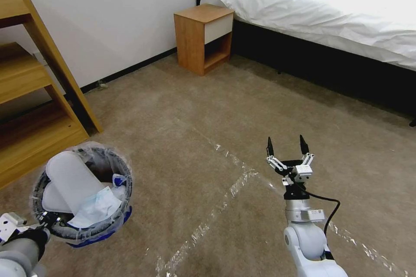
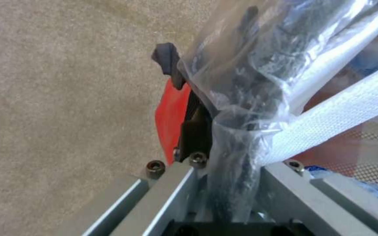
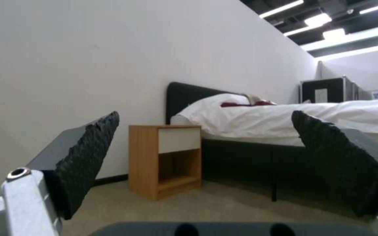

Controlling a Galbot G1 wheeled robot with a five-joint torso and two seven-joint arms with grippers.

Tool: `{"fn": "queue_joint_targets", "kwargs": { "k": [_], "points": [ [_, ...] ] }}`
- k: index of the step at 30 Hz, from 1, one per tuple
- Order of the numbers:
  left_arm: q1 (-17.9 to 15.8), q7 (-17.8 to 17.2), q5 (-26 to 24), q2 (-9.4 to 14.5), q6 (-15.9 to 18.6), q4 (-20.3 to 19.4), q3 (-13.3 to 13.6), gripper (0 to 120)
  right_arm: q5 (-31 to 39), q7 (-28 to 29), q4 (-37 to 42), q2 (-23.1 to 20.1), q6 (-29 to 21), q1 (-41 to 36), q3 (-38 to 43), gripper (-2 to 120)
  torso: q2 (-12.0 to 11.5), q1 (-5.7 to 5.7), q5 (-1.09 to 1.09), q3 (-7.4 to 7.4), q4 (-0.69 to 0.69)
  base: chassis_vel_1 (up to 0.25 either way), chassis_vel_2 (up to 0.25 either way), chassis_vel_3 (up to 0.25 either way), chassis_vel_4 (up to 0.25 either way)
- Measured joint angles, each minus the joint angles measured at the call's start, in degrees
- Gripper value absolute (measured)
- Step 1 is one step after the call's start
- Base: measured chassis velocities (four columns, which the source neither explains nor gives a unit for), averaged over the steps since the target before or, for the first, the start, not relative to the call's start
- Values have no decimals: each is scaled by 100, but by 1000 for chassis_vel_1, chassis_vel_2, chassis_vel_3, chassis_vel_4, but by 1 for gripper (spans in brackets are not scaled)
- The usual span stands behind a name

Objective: Pick up the trash bin and place the garbage on the floor into it.

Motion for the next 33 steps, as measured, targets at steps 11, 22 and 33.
{"fn": "queue_joint_targets", "kwargs": {
  "k": [11,22,33],
  "points": [
    [-11,-2,12,-7,0,28,31,0,-70,-112,-140,56,172,6,2,100,0,0,0,0,1,-83,101,94,-96],
    [-42,-2,13,11,-1,60,36,0,-105,-118,-164,49,134,94,-70,100,0,1,-1,1,1,-214,194,209,-206],
    [-70,-9,9,31,-8,78,45,0,-119,-132,-167,56,133,82,-74,100,-1,1,-1,0,1,-237,227,240,-238]
  ]
}}
